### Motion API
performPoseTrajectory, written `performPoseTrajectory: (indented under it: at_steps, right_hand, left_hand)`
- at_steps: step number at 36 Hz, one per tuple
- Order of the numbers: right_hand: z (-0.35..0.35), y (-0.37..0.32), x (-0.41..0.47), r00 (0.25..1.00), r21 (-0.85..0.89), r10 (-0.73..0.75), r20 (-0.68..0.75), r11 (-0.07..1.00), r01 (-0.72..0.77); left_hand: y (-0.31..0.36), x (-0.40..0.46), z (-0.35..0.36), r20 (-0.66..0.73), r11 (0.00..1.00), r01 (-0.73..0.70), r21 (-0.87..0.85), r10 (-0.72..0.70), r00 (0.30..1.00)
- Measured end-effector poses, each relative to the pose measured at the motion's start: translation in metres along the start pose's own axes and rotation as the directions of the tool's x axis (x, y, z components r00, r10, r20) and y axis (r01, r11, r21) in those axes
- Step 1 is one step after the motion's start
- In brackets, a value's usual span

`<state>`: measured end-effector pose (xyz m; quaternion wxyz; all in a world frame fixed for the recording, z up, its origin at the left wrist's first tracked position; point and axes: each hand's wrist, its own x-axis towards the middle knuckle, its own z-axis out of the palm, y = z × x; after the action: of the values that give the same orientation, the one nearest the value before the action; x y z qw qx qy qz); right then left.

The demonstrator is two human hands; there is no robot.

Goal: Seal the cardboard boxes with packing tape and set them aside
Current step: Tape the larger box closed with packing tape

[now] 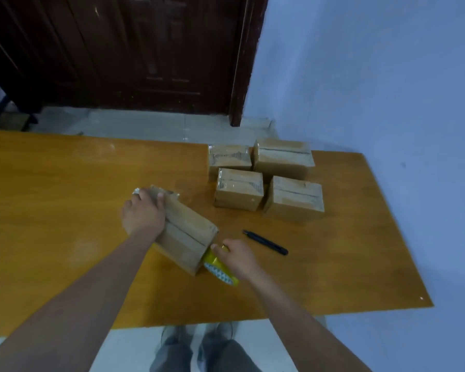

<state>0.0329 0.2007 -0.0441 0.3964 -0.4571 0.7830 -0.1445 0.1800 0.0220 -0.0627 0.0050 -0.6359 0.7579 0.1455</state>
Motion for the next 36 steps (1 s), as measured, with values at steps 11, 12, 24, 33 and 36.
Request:
performPoseTrajectory:
  at_steps: [11,12,24,33,36]
  right_hand:
    - [0.009,0.017,0.002,0.988,0.125,-0.077,-0.133,0.988,0.094]
    - [0.01,0.019,0.0,0.985,0.116,-0.091,-0.147,0.987,0.108]
    - [0.021,0.031,0.001,0.983,0.343,-0.13,-0.133,0.924,0.169]
    - [0.026,0.033,0.002,0.983,0.4,-0.096,-0.156,0.904,0.152]
    - [0.024,0.028,0.002,0.981,0.389,-0.092,-0.171,0.909,0.152]
  left_hand:
    - [0.018,0.011,0.0,-0.03,0.986,0.165,0.027,-0.165,0.986]
    - [0.019,0.011,0.002,-0.045,0.985,0.169,0.045,-0.167,0.985]
    - [0.022,0.013,0.012,-0.136,0.977,0.173,0.126,-0.156,0.978]
    - [0.021,0.016,0.013,-0.136,0.982,0.156,0.104,-0.141,0.981]
    - [0.02,0.018,0.01,-0.143,0.985,0.143,0.094,-0.129,0.981]
